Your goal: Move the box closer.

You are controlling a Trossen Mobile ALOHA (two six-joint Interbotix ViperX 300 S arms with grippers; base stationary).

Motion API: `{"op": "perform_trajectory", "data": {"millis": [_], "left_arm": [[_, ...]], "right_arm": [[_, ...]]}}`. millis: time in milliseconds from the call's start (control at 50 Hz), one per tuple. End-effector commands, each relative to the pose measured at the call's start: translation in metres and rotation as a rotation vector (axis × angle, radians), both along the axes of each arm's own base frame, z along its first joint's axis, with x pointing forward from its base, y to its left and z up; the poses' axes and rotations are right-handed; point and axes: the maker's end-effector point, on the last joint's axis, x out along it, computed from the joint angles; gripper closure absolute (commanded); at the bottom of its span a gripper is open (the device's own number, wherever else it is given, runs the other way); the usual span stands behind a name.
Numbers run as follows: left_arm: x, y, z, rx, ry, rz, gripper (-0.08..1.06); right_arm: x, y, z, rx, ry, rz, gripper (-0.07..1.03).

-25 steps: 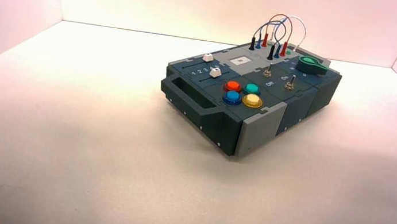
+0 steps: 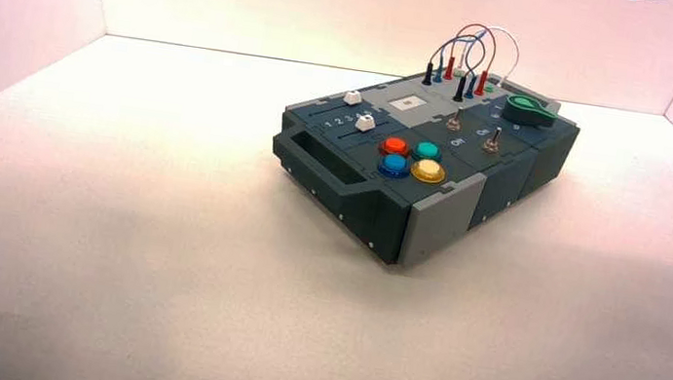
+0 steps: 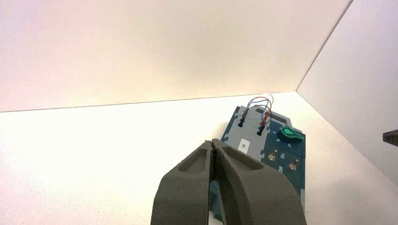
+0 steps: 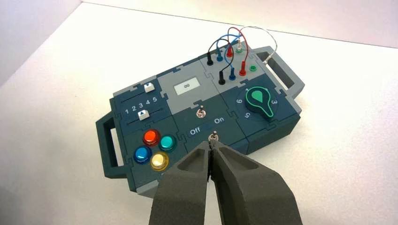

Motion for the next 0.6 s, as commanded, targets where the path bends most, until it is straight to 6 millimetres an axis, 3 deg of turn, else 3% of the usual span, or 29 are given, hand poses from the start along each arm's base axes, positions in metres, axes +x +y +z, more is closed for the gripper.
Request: {"op": "perform_trajectory", "data": {"millis": [20, 220, 260, 420, 600], "left_arm": [[0.013, -0.002, 0.012, -0.001, 0.000, 0.012, 1.01], [0.036, -0.008, 0.006, 0.029, 0.067, 0.013, 1.01], [0.052, -0.012, 0.004, 0.044, 0.102, 0.013, 1.01], [0.086, -0.025, 0.001, 0.080, 0.160, -0.004, 1.01], [0.114, -0.050, -0.002, 0.119, 0.194, -0.061, 1.01]], "right_arm": [[0.010, 0.005, 0.016, 0.005, -0.015, 0.002, 0.99], [0.040, 0.014, 0.026, -0.019, 0.029, -0.005, 0.99], [0.059, 0.019, 0.023, -0.037, 0.074, -0.012, 0.99], [0.108, 0.030, 0.010, -0.075, 0.162, -0.032, 0.99], [0.164, 0.035, -0.007, -0.104, 0.230, -0.064, 0.99]]}}
